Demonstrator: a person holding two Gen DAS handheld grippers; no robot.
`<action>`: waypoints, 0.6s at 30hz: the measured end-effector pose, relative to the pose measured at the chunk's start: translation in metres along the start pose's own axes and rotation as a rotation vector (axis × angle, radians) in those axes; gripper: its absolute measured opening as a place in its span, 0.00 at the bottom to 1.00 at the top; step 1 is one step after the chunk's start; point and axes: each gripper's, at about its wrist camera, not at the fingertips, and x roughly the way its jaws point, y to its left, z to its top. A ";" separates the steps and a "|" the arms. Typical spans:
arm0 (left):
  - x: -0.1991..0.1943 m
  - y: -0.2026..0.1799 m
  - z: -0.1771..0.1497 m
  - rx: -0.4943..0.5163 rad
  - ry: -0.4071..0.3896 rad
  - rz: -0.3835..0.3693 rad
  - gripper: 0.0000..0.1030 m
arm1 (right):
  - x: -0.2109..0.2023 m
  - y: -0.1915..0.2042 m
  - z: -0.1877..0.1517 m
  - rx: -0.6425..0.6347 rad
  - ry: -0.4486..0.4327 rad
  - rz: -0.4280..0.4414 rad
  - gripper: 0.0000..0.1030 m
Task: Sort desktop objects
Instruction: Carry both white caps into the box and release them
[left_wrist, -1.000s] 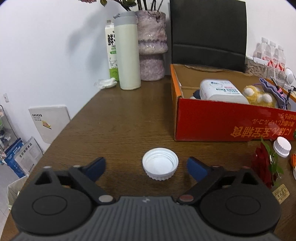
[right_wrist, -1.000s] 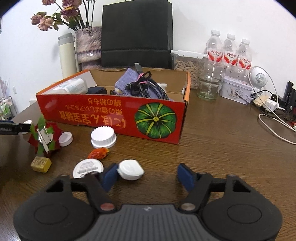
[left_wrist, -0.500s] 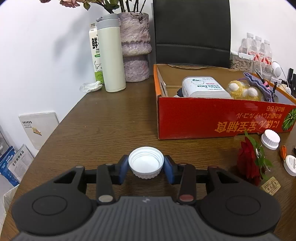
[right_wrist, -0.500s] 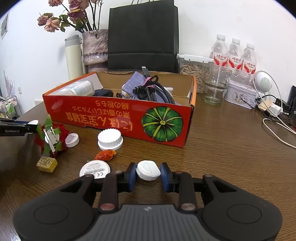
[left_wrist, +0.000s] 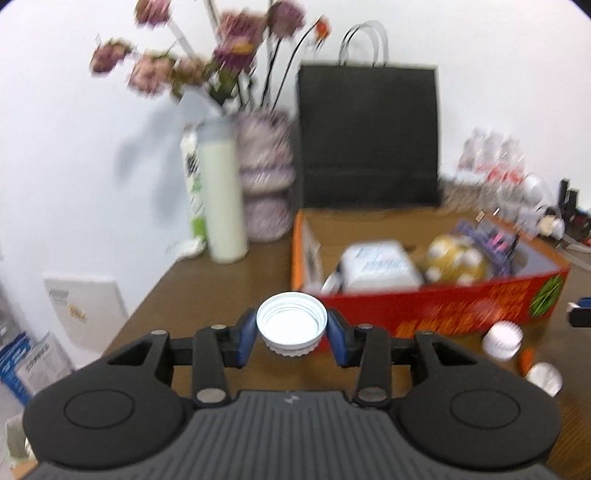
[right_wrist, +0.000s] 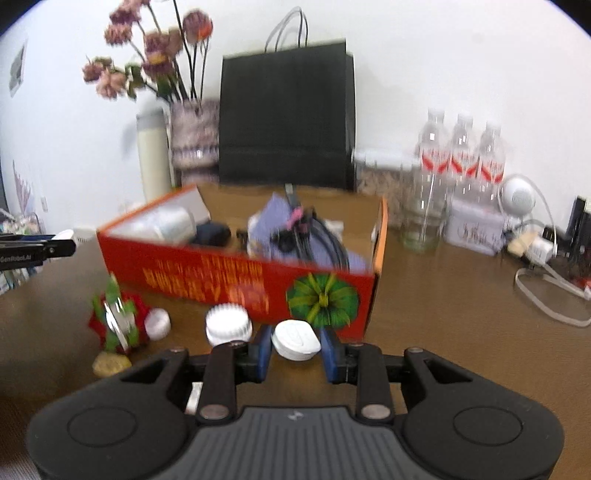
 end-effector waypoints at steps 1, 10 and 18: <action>-0.003 -0.004 0.007 0.006 -0.022 -0.014 0.40 | -0.002 0.000 0.006 0.000 -0.017 -0.001 0.26; 0.007 -0.063 0.054 0.015 -0.138 -0.141 0.40 | 0.010 0.002 0.056 0.009 -0.140 -0.006 0.26; 0.054 -0.100 0.062 0.012 -0.108 -0.178 0.40 | 0.051 -0.005 0.070 0.022 -0.131 -0.039 0.26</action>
